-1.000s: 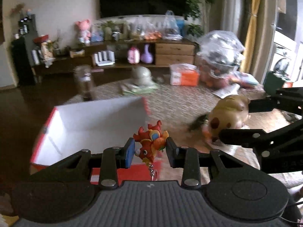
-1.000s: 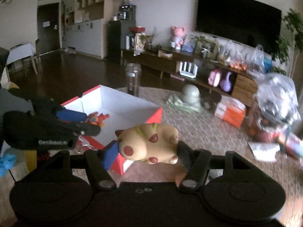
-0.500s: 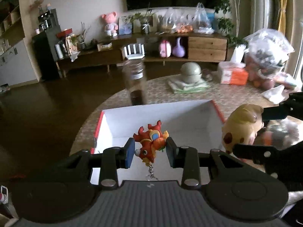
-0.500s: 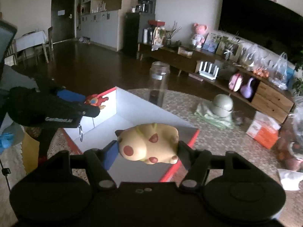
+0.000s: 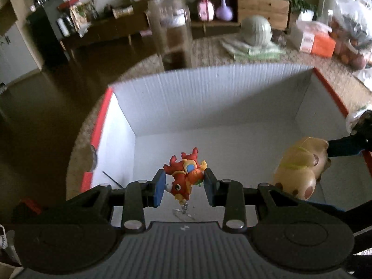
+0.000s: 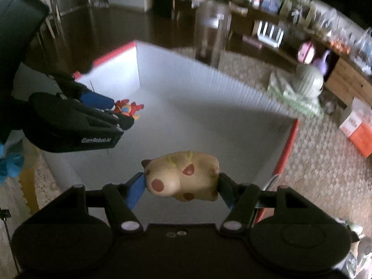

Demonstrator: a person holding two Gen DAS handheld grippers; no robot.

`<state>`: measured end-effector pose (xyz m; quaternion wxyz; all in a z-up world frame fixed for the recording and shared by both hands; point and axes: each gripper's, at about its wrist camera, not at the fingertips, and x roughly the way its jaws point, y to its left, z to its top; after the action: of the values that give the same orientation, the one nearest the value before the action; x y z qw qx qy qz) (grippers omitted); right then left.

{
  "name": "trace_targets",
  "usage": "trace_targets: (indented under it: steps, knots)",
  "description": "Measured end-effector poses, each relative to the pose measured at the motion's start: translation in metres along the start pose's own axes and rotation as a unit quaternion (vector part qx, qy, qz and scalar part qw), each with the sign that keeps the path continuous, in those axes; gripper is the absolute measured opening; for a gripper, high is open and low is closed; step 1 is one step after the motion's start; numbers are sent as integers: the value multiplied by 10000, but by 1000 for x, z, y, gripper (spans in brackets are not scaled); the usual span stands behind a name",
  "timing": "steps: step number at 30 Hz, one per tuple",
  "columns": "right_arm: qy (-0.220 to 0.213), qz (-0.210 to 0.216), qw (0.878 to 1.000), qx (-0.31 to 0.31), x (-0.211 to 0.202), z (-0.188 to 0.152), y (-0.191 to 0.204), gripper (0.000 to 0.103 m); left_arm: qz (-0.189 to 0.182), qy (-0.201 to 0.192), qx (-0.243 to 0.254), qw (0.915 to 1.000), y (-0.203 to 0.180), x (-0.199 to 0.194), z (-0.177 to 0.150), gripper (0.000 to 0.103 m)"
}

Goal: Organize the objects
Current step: 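Carry the keychain and cat toy over the open red shoebox with both tools, then open the left tool to drop the keychain while the right drops the cat toy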

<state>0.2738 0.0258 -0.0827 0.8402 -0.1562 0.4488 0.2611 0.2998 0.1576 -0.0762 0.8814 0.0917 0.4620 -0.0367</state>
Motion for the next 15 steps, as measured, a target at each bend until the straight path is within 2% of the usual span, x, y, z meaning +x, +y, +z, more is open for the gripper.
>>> trace_targets:
  steps: [7, 10, 15]
  knots:
    - [230, -139, 9996, -41, 12, 4, 2, 68, -88, 406, 58, 9991, 3, 16, 2, 34]
    - [232, -141, 9996, -57, 13, 6, 3, 69, -262, 759, 16, 9968, 6, 25, 4, 35]
    - [139, -216, 9996, -149, 12, 6, 3, 77, -117, 718, 81, 9973, 4, 21, 2, 35]
